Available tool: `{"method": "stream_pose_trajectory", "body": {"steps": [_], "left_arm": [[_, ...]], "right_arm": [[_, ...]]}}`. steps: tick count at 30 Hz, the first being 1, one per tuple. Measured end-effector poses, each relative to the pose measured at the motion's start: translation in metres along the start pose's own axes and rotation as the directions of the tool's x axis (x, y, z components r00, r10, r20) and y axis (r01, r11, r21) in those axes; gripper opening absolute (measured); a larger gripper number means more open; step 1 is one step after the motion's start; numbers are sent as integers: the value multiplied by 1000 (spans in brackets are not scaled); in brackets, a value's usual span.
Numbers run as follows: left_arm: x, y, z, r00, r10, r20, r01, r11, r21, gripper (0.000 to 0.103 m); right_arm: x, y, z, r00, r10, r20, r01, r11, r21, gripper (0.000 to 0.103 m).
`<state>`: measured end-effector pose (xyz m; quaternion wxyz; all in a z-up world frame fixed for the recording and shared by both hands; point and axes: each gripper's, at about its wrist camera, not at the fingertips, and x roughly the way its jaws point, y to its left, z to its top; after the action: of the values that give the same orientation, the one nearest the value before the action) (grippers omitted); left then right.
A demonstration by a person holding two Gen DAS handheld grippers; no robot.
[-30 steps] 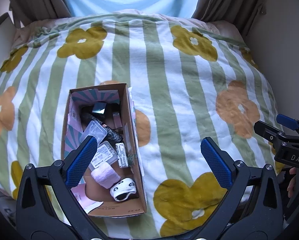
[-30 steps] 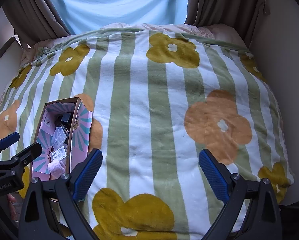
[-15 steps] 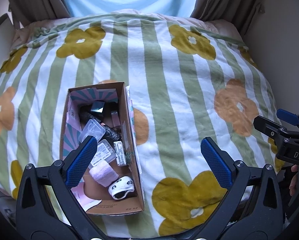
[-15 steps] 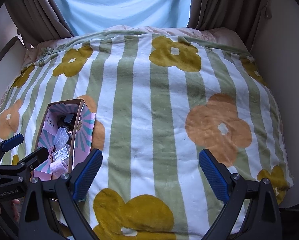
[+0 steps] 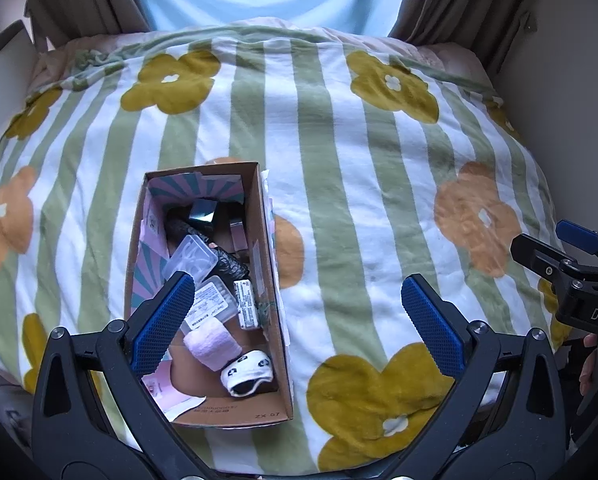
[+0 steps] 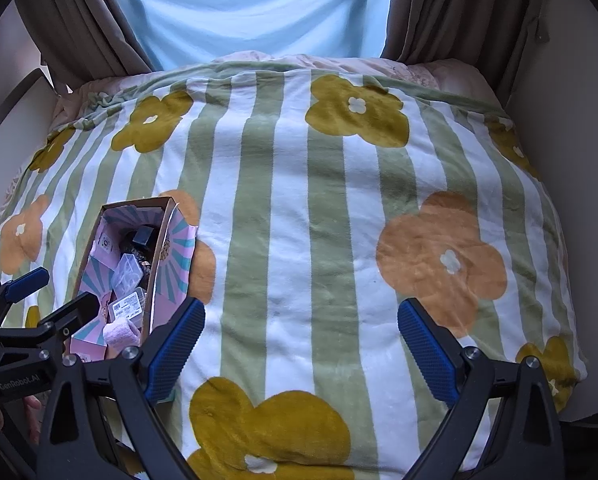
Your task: Organize objects
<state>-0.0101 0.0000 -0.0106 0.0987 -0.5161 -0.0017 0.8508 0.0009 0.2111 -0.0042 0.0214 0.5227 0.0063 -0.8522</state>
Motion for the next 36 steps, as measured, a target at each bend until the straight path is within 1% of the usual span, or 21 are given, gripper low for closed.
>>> {"method": "stream_pose_trajectory", "body": {"steps": [8,17,19,23,27,28,31,34,36], "left_arm": [[-1,0,1,1000,11,2,-11,1000,-8,103],[-2,-3,2,999,42,7,-42,999,-8,103],[-2,-2,2,999,36,1,-36,999,-18,103],[-3,1,3,998,70,7,-69,996,-49,103],[-5,1,7,989,150,21,-148,987,-64,103],[-6,1,7,987,160,27,-158,985,-71,103],[-10,0,7,986,159,51,-155,985,-75,103],[-10,-2,6,986,160,44,-157,985,-65,103],[-13,-5,5,983,167,72,-163,985,-55,103]], "right_arm": [[1,0,1,1000,-1,0,1,1000,8,96],[1,-1,1,1000,1,1,-1,1000,8,96],[1,-2,1,1000,0,0,0,1000,8,96],[1,-2,0,1000,-1,1,1,1000,6,96],[1,-3,1,1000,0,2,0,1000,12,96],[0,-4,2,1000,2,2,-2,1000,12,96],[-2,-6,5,1000,5,6,-5,1000,21,96],[-3,-7,7,1000,2,10,-3,1000,24,96],[-3,-8,7,1000,7,5,-7,1000,26,96]]}}
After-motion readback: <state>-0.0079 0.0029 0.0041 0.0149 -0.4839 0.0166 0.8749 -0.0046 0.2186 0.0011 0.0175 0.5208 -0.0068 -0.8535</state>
